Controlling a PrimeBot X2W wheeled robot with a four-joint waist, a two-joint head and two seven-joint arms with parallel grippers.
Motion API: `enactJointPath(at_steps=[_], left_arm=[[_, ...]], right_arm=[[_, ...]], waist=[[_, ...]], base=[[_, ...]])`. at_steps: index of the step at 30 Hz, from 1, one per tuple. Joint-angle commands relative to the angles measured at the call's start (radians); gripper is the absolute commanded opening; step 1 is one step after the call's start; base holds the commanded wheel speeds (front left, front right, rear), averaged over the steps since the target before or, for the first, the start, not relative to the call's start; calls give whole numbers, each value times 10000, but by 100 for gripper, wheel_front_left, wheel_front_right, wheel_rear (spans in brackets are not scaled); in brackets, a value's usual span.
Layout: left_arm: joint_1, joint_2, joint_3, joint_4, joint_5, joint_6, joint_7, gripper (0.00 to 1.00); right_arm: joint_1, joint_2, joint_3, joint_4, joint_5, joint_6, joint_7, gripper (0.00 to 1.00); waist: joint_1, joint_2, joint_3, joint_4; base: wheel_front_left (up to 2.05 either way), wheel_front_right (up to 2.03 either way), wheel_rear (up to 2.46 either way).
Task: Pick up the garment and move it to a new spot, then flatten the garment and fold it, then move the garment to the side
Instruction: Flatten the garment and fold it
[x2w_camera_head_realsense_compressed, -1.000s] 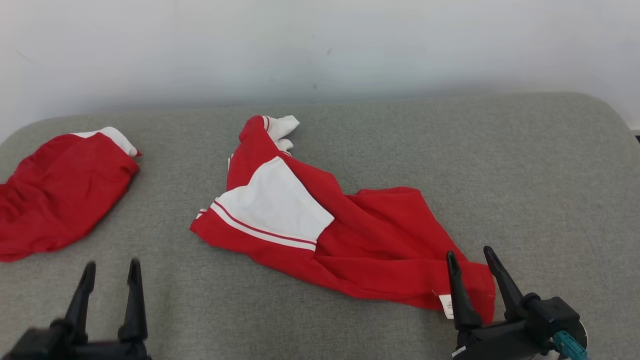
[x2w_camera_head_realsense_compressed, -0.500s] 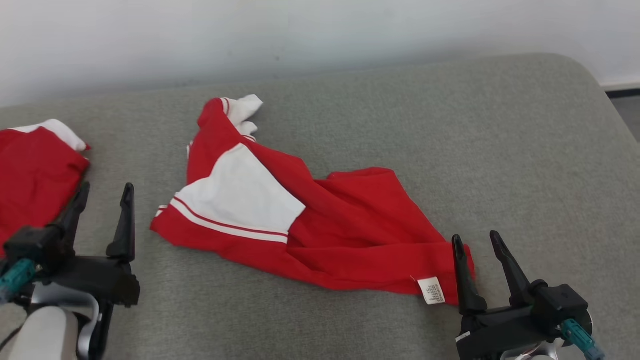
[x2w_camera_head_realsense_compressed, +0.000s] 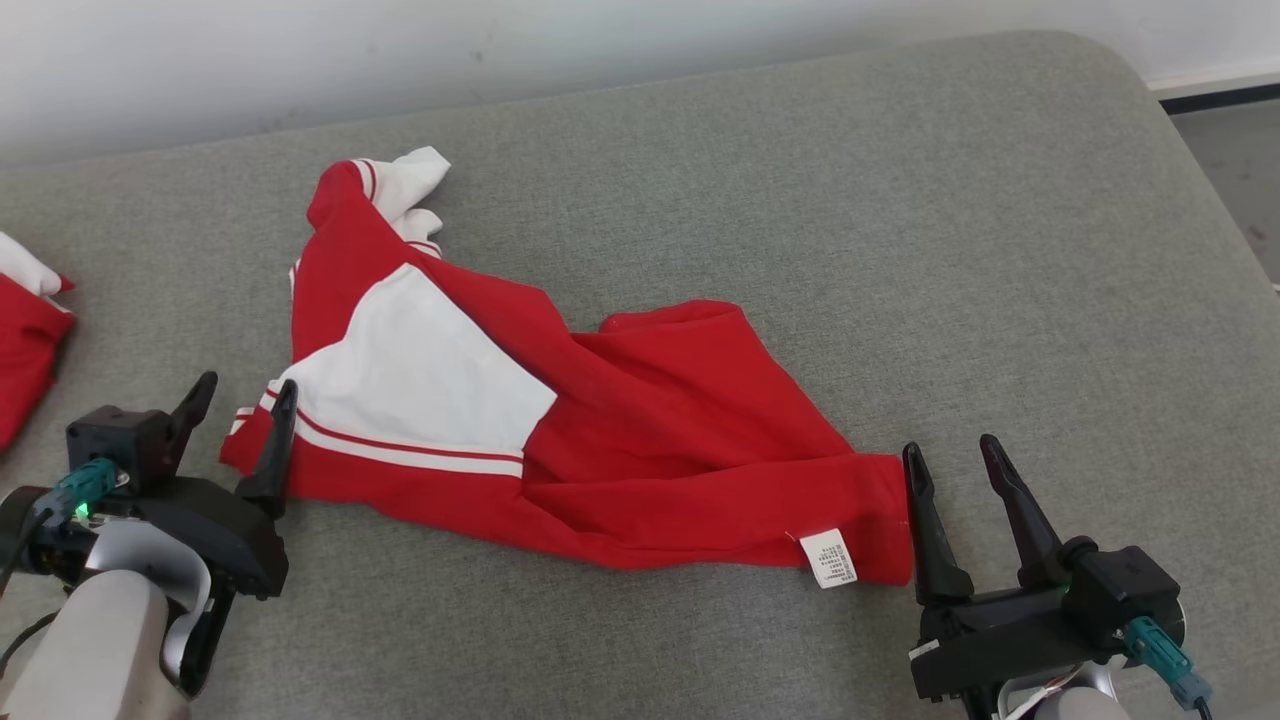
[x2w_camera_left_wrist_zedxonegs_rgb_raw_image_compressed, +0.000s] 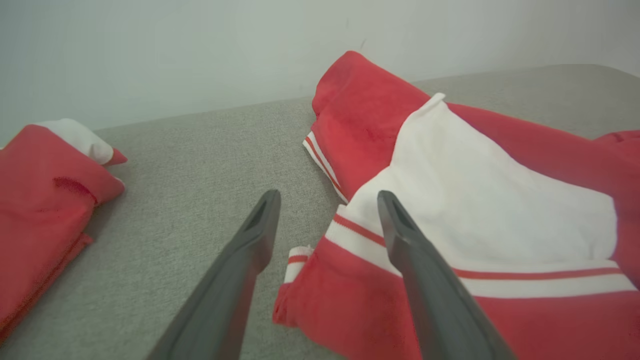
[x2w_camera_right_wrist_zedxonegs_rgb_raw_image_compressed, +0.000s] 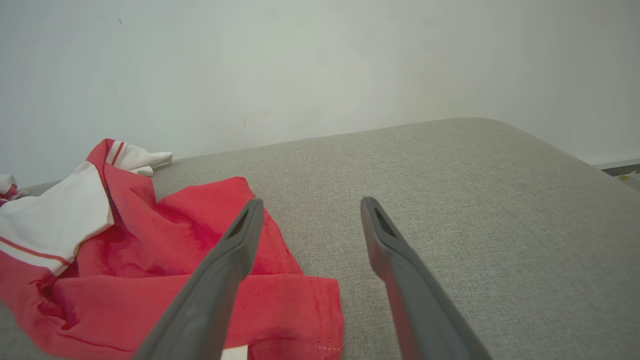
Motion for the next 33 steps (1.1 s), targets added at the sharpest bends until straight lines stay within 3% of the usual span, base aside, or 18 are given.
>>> enactJointPath(at_steps=[1, 9, 10, 11, 12, 20, 28, 31, 33], left_arm=[[-177, 117, -137, 274, -186, 19, -75, 100], [-682, 161, -1215, 1497, -905, 18, -248, 100], [-741, 147, -1338, 1595, -984, 18, -272, 82], [-833, 187, -1451, 1690, -1070, 19, -314, 35], [-894, 196, -1592, 1735, -1191, 17, -370, 0], [-1022, 314, -2589, 2043, -1858, 18, -662, 0], [-559, 310, -2318, 1371, -1759, 40, -881, 0], [-319, 321, -1781, 399, -1529, 360, -888, 0], [141, 270, -1327, -419, -1263, 620, -875, 85]], right_arm=[[-67, 4, 24, -19, -15, -26, -4, 100], [-82, 4, 11, -49, -65, -26, -4, 100], [-78, 2, 5, -52, -74, -26, -4, 100], [-79, 2, 4, -57, -81, -26, -4, 100], [-86, 4, 0, -60, -90, -26, -4, 100], [24, 2, 6, 40, -116, -26, -4, 100], [362, 4, -93, 67, -53, -26, -4, 100], [416, 1, -62, 69, -33, -26, -4, 100], [425, -2, -105, 42, 14, -26, -4, 100]], waist=[[-2, -1, 62, -84], [-2, -1, 147, -205], [-2, -1, 147, -205], [-2, -1, 150, -206], [-2, -1, 151, -207], [-2, -1, -151, -133], [-2, -1, -613, 284], [-2, -1, -748, 457], [-2, -1, -841, 579]], base=[[0, 0, 0], [0, 0, 0], [0, 0, 0], [0, 0, 0], [0, 0, 0], [0, 0, 0], [0, 0, 0], [0, 0, 0], [0, 0, 0]])
